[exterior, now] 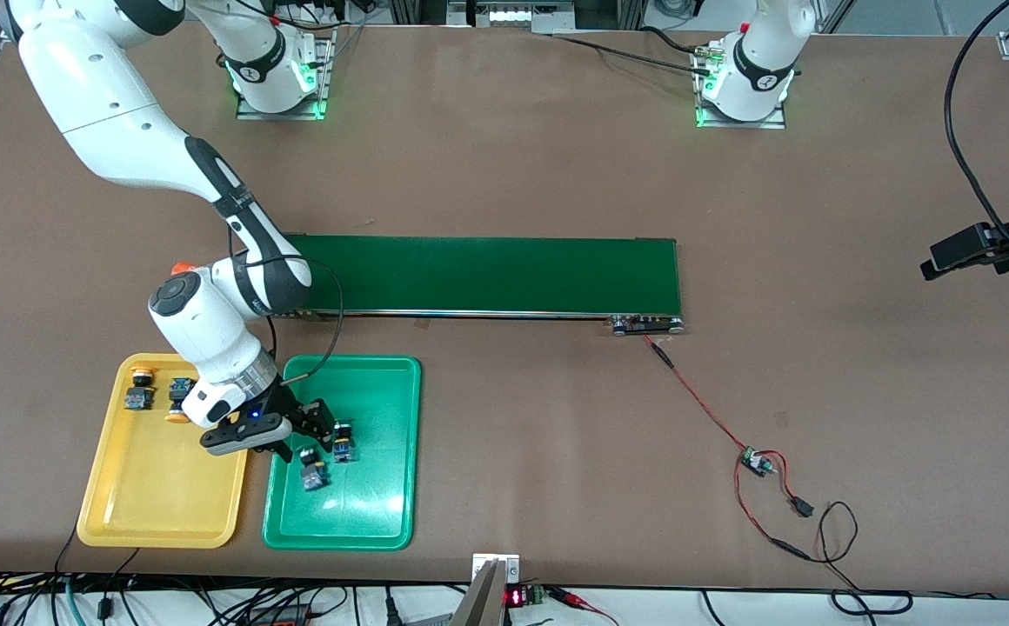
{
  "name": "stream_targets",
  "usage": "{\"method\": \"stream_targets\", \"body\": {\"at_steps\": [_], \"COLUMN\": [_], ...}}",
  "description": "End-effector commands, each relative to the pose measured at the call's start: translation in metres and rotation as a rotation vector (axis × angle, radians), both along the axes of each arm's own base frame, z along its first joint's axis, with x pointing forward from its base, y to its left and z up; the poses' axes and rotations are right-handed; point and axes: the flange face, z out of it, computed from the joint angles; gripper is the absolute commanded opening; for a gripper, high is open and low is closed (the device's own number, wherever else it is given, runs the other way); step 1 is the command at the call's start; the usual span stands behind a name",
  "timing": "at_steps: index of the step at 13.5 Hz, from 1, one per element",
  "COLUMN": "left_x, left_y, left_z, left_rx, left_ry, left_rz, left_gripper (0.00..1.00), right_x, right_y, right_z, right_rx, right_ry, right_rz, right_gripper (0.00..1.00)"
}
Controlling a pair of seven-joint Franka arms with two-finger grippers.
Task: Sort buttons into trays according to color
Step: 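Open the right gripper to drop the button in the green tray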
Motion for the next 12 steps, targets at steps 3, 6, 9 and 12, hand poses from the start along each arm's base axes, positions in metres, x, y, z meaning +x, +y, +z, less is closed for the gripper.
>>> {"method": "stream_targets", "body": {"at_steps": [3, 6, 9, 12], "left_x": [-0.024, -0.032, -0.031, -0.03], "left_y": [-0.002, -0.002, -0.01, -0.02], "left_z": [0.009, 0.027, 0.028, 0.025], "left_rx": [0.024, 0.018, 0.01, 0.007], "left_ry": [-0.047, -0.015, -0.014, -0.011], "left_rz": [-0.013, -0.009, -0.02, -0.035], "left_gripper": [1.0, 1.0, 1.0, 1.0], "right_x": [-0.007, -0.023, -0.034, -0.048], "right_y": [0.006, -0.001, -0.004, -0.009], "right_z": [0.003, 0.019, 0.059, 0.114], "right_rx": [-0.013, -0.038, -0.093, -0.168], "right_ry": [-0.009, 0.005, 0.092, 0.221], "right_rz": [0.022, 0.023, 0.011, -0.03], "right_gripper": [1.0, 1.0, 1.0, 1.0]}}
